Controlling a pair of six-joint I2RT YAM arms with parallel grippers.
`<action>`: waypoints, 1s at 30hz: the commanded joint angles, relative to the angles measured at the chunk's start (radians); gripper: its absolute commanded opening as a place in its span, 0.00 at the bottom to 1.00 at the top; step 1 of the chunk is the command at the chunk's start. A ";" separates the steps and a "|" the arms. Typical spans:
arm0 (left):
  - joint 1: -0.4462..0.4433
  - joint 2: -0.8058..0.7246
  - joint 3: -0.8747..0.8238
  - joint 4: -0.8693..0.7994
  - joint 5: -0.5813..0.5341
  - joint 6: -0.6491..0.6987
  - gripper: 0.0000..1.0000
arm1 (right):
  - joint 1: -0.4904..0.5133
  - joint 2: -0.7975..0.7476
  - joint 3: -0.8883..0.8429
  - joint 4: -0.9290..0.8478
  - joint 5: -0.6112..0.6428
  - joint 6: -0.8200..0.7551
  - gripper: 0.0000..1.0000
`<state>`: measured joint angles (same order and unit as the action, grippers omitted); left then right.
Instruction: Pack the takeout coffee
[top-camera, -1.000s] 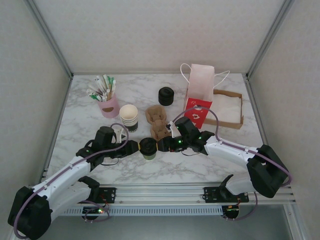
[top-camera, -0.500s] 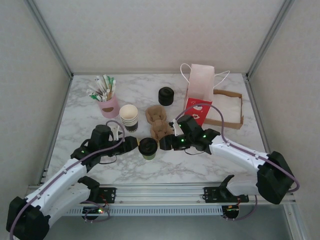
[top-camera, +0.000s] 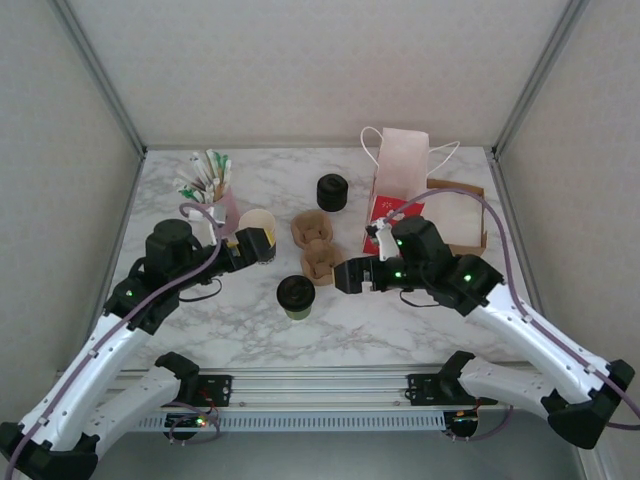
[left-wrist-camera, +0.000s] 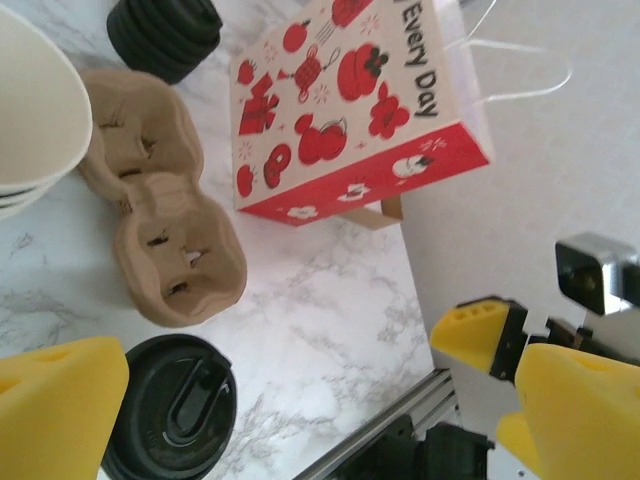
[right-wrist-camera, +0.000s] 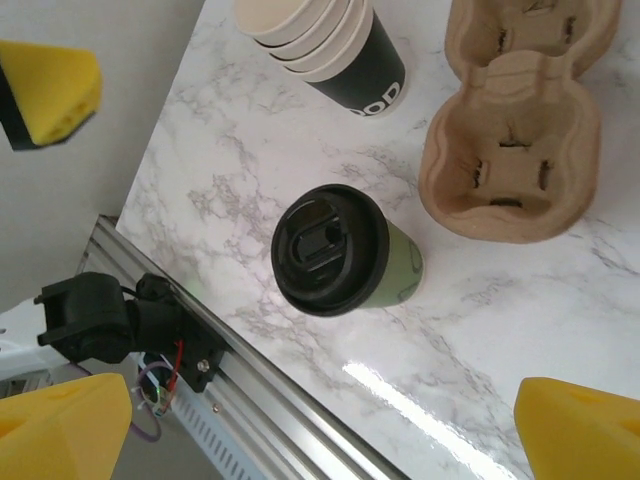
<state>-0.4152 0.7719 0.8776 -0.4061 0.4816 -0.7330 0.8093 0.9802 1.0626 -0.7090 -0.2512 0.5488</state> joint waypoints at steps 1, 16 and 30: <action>0.001 -0.023 0.037 -0.054 -0.090 -0.049 1.00 | 0.005 -0.028 0.017 -0.150 0.061 -0.032 0.99; 0.001 0.012 0.202 -0.213 -0.476 -0.148 1.00 | 0.006 0.143 0.161 -0.290 0.146 0.025 0.99; 0.001 -0.062 -0.055 -0.051 -0.422 -0.014 1.00 | 0.005 -0.006 0.000 -0.044 0.250 -0.054 0.99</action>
<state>-0.4152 0.7208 0.8593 -0.5514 0.0303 -0.7380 0.8093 0.9695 1.0168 -0.7979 -0.0711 0.5117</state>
